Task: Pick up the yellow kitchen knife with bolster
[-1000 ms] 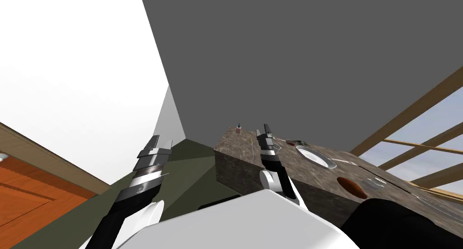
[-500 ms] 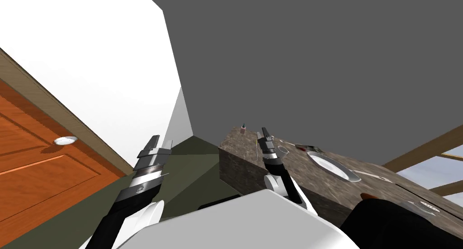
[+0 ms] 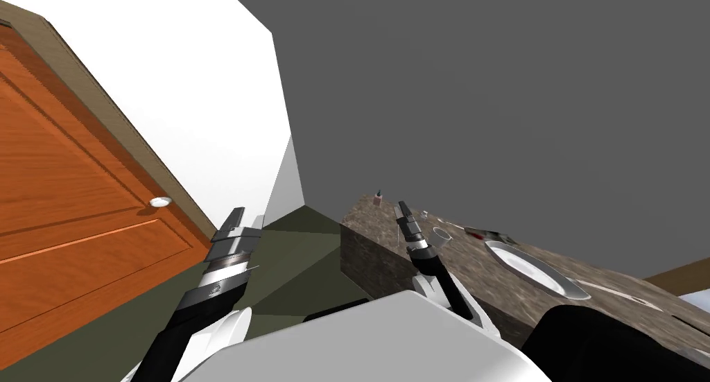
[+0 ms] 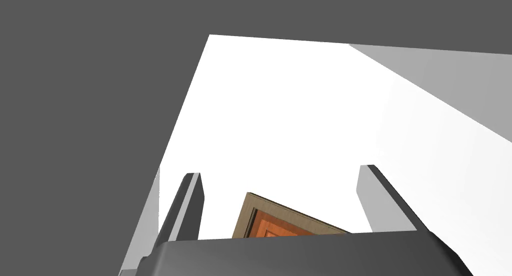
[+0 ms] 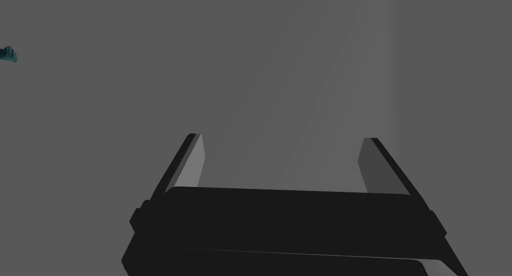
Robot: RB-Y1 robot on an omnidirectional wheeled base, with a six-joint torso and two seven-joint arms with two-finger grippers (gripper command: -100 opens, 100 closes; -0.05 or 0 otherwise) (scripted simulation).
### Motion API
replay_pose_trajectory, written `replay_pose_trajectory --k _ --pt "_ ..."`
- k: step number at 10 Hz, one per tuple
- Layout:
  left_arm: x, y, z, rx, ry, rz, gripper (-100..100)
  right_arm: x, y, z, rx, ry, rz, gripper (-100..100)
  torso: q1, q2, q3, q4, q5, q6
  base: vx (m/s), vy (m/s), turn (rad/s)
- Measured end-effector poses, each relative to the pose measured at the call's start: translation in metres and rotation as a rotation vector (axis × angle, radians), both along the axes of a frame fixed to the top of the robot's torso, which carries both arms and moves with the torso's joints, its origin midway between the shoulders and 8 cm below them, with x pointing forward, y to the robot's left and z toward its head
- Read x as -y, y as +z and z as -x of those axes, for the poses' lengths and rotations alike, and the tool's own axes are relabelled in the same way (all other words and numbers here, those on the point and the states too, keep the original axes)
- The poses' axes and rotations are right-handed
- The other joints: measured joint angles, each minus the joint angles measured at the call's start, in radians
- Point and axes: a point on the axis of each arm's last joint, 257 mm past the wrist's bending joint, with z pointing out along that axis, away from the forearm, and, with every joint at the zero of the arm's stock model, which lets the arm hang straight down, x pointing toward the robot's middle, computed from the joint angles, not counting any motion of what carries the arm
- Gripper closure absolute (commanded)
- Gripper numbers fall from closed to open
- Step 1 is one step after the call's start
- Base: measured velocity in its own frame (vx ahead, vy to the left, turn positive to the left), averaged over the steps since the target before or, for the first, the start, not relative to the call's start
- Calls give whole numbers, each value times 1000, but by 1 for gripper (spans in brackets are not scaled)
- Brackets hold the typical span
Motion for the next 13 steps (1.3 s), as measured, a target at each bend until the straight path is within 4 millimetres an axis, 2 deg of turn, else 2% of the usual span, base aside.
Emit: replay_pose_trajectory --k 8,9,12,13 --pt "0 0 0 0 0 0 0 2 -57 11 -109 38 263 -100 0 -1 0 0 0 1 -50 -9 196" --pt "0 0 0 0 0 0 0 3 -70 13 -132 43 302 -100 0 0 0 0 0 0 -44 -12 142" --pt "0 0 0 0 0 0 0 4 -89 20 -174 63 403 -100 -1 -1 0 0 0 1 -46 -8 232" --pt "0 0 0 0 0 0 0 7 -100 25 -198 69 444 -100 -1 -1 0 0 0 0 -36 -9 174"
